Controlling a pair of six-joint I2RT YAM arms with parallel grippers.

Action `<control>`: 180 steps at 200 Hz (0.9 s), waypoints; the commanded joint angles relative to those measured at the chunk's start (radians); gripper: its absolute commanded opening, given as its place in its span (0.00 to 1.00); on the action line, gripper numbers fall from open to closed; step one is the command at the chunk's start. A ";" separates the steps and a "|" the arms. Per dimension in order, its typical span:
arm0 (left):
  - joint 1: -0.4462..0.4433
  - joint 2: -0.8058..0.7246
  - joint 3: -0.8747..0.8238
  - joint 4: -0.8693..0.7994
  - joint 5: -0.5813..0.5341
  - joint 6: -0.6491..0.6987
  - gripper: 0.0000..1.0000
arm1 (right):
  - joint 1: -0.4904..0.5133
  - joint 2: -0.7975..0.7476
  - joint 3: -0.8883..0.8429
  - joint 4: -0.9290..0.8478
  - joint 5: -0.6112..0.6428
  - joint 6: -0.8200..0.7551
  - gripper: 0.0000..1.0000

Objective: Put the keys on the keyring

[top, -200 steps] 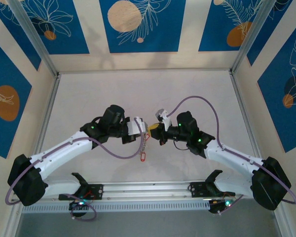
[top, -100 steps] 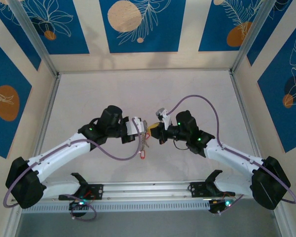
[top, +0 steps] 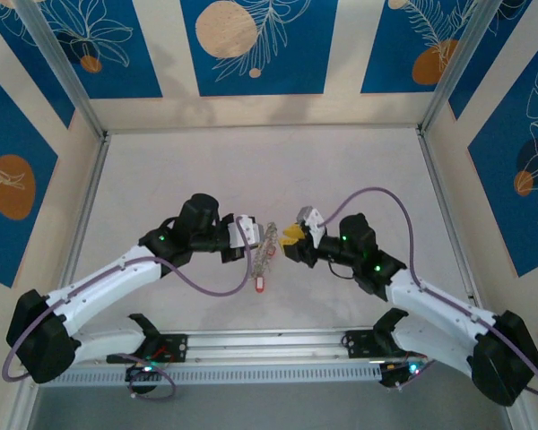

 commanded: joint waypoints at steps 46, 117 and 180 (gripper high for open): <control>0.008 -0.050 -0.015 0.076 0.149 0.020 0.00 | 0.015 -0.035 0.030 -0.001 -0.123 -0.213 0.38; 0.008 -0.002 -0.032 0.161 0.268 -0.065 0.00 | 0.043 0.018 0.030 0.081 -0.077 -0.237 0.28; 0.008 0.021 -0.029 0.173 0.300 -0.083 0.00 | 0.030 -0.050 0.015 0.035 -0.104 -0.276 0.11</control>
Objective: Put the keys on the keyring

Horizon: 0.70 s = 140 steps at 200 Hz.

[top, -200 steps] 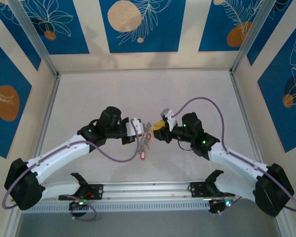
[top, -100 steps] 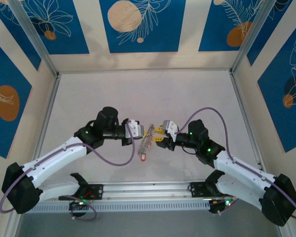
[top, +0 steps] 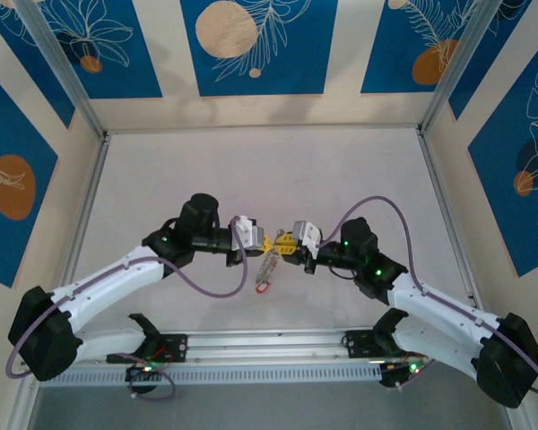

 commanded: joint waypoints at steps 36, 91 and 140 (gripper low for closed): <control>0.005 -0.006 0.001 0.046 0.065 -0.008 0.00 | -0.022 -0.056 0.010 -0.051 -0.045 -0.067 0.13; 0.005 -0.009 0.001 0.049 0.074 -0.004 0.00 | -0.042 -0.054 0.019 -0.056 -0.089 -0.081 0.15; 0.005 -0.010 -0.002 0.051 0.078 -0.003 0.00 | -0.042 -0.023 0.016 -0.035 -0.139 -0.066 0.23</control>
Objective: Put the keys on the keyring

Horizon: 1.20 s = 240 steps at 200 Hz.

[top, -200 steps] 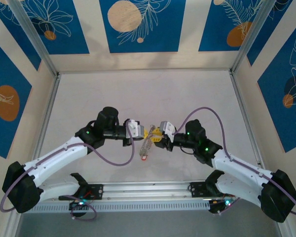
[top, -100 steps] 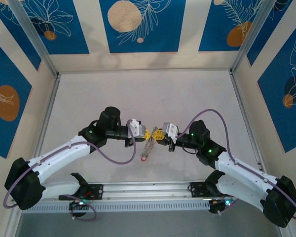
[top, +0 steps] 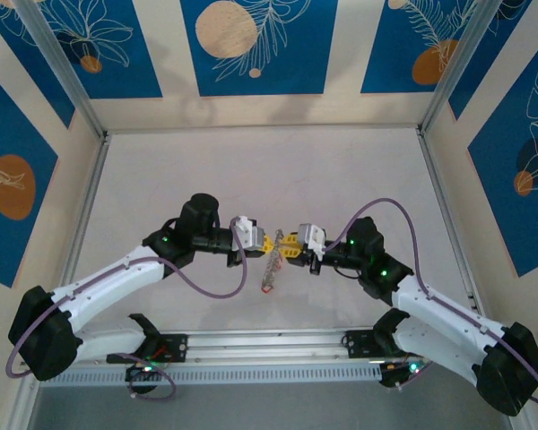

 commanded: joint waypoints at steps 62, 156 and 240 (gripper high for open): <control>0.005 -0.012 -0.002 0.029 0.065 0.009 0.00 | -0.004 0.044 0.022 0.016 -0.072 0.002 0.19; 0.005 -0.008 0.015 -0.051 0.051 0.084 0.00 | 0.001 0.076 0.034 0.067 -0.097 0.005 0.04; 0.012 0.050 0.065 -0.174 -0.085 0.143 0.27 | -0.013 -0.005 0.026 -0.016 -0.103 -0.023 0.00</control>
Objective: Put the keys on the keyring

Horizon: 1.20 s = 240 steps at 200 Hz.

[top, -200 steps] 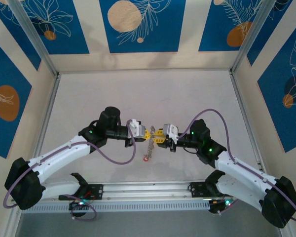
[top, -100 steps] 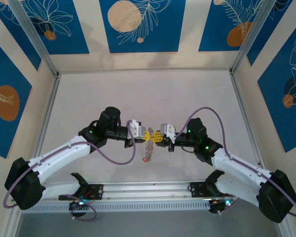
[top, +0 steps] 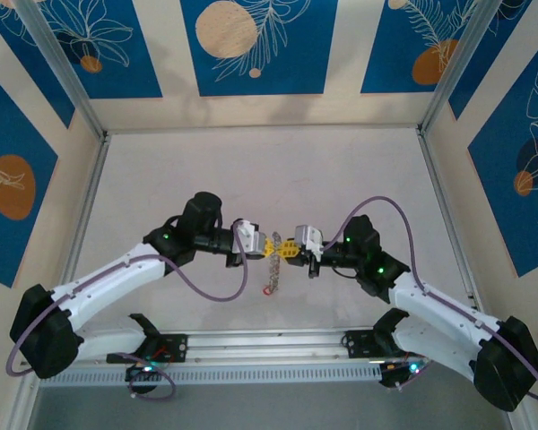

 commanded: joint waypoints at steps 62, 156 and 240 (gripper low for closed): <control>0.013 0.006 0.010 -0.023 -0.069 -0.017 0.35 | -0.014 0.011 0.036 -0.071 0.020 -0.034 0.00; 0.011 0.038 0.035 -0.068 -0.017 0.013 0.36 | 0.004 0.077 0.069 -0.107 0.020 -0.055 0.00; 0.006 0.078 0.065 -0.119 -0.050 0.023 0.20 | 0.019 0.123 0.098 -0.090 0.017 -0.074 0.00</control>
